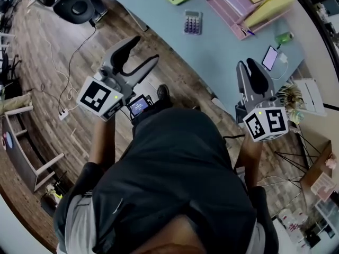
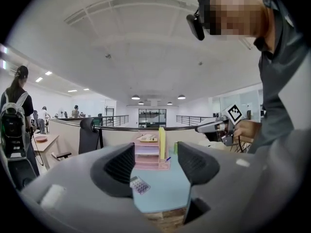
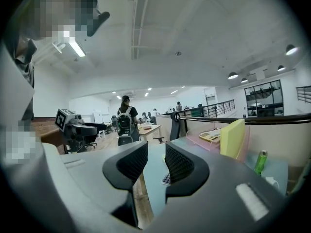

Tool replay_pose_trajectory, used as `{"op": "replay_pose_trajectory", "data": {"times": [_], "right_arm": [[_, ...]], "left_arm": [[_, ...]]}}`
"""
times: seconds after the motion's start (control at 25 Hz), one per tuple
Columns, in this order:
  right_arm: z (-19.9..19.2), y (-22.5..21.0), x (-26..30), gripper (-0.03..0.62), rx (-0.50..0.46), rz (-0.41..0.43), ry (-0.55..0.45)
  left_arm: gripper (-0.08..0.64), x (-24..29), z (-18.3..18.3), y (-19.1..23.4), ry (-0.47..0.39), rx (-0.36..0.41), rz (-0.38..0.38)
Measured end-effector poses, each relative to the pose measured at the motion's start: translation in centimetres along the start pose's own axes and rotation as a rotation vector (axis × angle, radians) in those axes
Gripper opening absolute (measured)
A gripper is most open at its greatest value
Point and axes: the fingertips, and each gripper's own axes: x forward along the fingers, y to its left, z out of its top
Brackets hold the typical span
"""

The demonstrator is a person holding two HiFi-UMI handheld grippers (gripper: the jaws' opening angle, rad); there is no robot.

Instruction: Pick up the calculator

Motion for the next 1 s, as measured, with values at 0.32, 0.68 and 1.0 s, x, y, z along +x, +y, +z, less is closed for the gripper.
{"op": "replay_pose_trajectory", "data": {"times": [0.32, 0.68, 1.0], "right_arm": [[1.5, 2.7, 4.2, 0.094, -0.012, -0.099, -0.013], [1.9, 5.3, 7.7, 0.094, -0.004, -0.149, 0.004], [1.5, 4.7, 11.4, 0.094, -0.002, -0.140, 0.042]], "left_arm": [[0.296, 0.1, -0.3, 6.8, -0.015, -0.005, -0.104], [0.296, -0.6, -0.3, 13.5, -0.080, 0.036, -0.153], [0.296, -0.2, -1.5, 16.5, -0.080, -0.001, -0.147]]}}
